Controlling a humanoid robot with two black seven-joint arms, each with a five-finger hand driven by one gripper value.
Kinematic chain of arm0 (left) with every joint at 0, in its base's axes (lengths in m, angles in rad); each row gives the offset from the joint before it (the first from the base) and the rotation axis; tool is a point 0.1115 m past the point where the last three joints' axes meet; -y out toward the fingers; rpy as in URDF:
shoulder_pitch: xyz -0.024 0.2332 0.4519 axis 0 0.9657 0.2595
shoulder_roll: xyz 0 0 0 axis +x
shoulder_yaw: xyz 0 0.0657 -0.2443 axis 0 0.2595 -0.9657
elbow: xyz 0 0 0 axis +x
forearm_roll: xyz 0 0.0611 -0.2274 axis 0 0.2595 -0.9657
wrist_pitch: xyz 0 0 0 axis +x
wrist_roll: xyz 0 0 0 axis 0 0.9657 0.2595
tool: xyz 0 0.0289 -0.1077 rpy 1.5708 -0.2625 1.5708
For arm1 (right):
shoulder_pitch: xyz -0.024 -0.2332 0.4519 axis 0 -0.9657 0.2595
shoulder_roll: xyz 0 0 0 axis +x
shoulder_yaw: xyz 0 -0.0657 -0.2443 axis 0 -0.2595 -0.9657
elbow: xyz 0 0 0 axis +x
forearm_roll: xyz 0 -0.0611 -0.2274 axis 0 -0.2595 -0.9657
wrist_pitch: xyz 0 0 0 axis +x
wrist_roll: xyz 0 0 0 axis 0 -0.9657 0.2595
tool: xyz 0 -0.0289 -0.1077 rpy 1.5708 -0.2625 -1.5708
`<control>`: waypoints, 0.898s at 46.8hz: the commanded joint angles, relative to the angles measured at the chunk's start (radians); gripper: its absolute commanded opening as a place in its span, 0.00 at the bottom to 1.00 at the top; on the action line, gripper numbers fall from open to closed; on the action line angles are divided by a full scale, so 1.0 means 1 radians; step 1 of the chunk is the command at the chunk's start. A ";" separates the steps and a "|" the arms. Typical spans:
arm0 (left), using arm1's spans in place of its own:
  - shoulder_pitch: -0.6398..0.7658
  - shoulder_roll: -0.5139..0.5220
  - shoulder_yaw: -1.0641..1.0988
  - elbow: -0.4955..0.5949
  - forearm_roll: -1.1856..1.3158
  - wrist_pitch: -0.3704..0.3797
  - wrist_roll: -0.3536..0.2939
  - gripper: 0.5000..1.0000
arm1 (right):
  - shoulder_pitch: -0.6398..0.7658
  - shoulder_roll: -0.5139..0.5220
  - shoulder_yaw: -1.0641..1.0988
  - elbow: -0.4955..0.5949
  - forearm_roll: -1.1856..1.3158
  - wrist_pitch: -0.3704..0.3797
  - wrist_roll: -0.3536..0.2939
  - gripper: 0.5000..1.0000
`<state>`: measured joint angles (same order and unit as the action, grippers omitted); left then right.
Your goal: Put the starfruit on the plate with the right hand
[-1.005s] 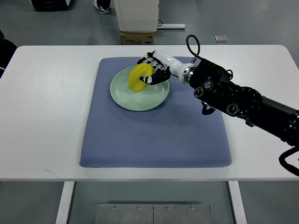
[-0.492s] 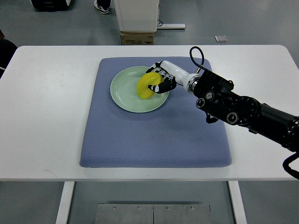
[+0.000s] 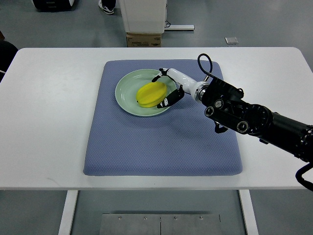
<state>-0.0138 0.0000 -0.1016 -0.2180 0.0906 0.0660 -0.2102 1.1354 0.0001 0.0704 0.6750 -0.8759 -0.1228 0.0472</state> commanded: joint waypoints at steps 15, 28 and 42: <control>0.000 0.000 0.000 0.000 0.000 0.000 0.000 1.00 | 0.024 0.000 0.037 0.077 0.040 0.011 -0.001 1.00; 0.000 0.000 -0.001 0.000 0.000 0.000 0.000 1.00 | 0.009 -0.164 0.141 0.129 0.097 0.012 -0.001 1.00; 0.000 0.000 -0.001 0.000 0.000 0.000 0.000 1.00 | -0.078 -0.241 0.342 0.124 0.179 0.003 -0.007 1.00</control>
<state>-0.0137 0.0000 -0.1020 -0.2183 0.0907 0.0656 -0.2097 1.0757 -0.2357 0.3655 0.8005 -0.7130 -0.1157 0.0402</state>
